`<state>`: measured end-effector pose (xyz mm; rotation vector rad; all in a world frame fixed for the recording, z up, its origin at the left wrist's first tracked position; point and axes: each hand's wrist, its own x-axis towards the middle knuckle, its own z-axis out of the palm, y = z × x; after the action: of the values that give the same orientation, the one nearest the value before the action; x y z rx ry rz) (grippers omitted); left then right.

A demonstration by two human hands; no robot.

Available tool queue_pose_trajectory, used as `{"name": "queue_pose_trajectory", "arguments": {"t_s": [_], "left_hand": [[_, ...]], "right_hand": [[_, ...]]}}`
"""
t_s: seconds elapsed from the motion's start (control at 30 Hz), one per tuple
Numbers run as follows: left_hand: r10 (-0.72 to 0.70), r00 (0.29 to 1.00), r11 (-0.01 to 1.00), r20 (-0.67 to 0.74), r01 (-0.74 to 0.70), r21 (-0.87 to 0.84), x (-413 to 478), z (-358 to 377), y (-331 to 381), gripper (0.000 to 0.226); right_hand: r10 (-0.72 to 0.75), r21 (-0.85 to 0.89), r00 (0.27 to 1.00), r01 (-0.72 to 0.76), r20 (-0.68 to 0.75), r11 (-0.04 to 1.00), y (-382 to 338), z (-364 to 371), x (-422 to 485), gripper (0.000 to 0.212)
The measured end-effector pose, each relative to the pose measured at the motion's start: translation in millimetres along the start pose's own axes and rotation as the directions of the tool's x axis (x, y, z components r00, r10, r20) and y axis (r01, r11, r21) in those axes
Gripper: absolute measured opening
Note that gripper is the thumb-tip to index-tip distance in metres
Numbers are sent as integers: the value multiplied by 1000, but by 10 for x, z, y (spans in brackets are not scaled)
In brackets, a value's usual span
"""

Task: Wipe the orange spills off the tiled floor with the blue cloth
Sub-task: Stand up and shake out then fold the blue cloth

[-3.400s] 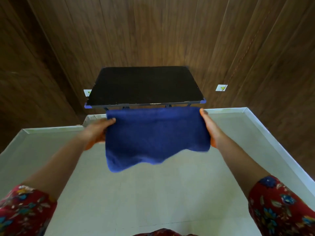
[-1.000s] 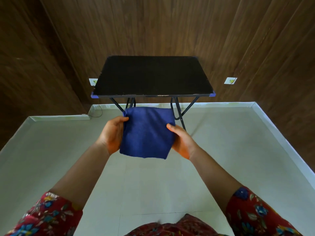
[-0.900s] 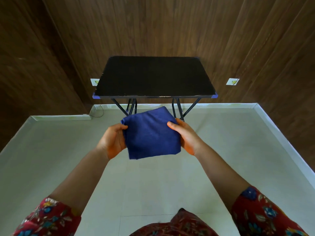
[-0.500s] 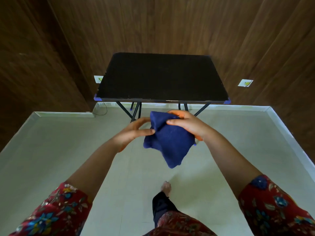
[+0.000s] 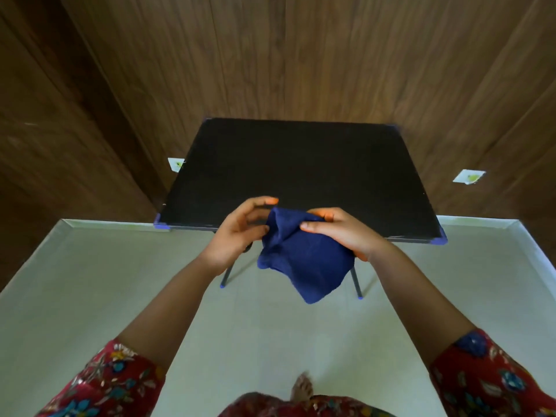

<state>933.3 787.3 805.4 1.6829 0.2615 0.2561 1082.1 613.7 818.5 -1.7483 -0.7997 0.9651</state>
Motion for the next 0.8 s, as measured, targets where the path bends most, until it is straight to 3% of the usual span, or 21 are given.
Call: {"name": "queue_pose_trajectory", "arguments": {"t_s": [0.07, 0.17, 0.27, 0.37, 0.43, 0.5, 0.6, 0.7, 0.8], "left_hand": [[69, 997, 994, 18, -70, 78, 214, -22, 6, 44], [89, 995, 988, -48, -81, 133, 518, -56, 9, 24], [-42, 988, 999, -147, 39, -21, 854, -197, -5, 24], [-317, 948, 913, 36, 315, -258, 1144, -360, -114, 37], [-359, 918, 897, 171, 390, -208, 1345, -481, -251, 36], [-365, 908, 922, 204, 384, -57, 1529, -648, -414, 27], [-395, 891, 918, 223, 390, 69, 1784, -943, -762, 24], [-459, 885, 876, 80, 466, -122, 2004, -1133, -1094, 20], [-569, 822, 719, 15, 506, -476, 2285, -1215, -1313, 24]], "right_hand": [[26, -16, 999, -26, 24, 1000, -18, -100, 214, 13], [43, -33, 997, -41, 63, 999, -44, -205, 461, 10], [9, 31, 997, -11, 73, 999, -102, -349, 772, 13], [-9, 2, 999, 9, 52, 1000, -154, -455, 1080, 19], [-2, -31, 998, 4, 57, 1000, -181, -486, 1321, 23], [14, -15, 999, -14, 52, 1000, -219, -504, 1542, 20], [15, 144, 999, -10, -33, 990, -236, -540, 1853, 15], [82, 330, 975, -10, -206, 944, -113, -572, 2115, 14], [212, 432, 904, -34, -371, 901, 199, -448, 2358, 11]]}}
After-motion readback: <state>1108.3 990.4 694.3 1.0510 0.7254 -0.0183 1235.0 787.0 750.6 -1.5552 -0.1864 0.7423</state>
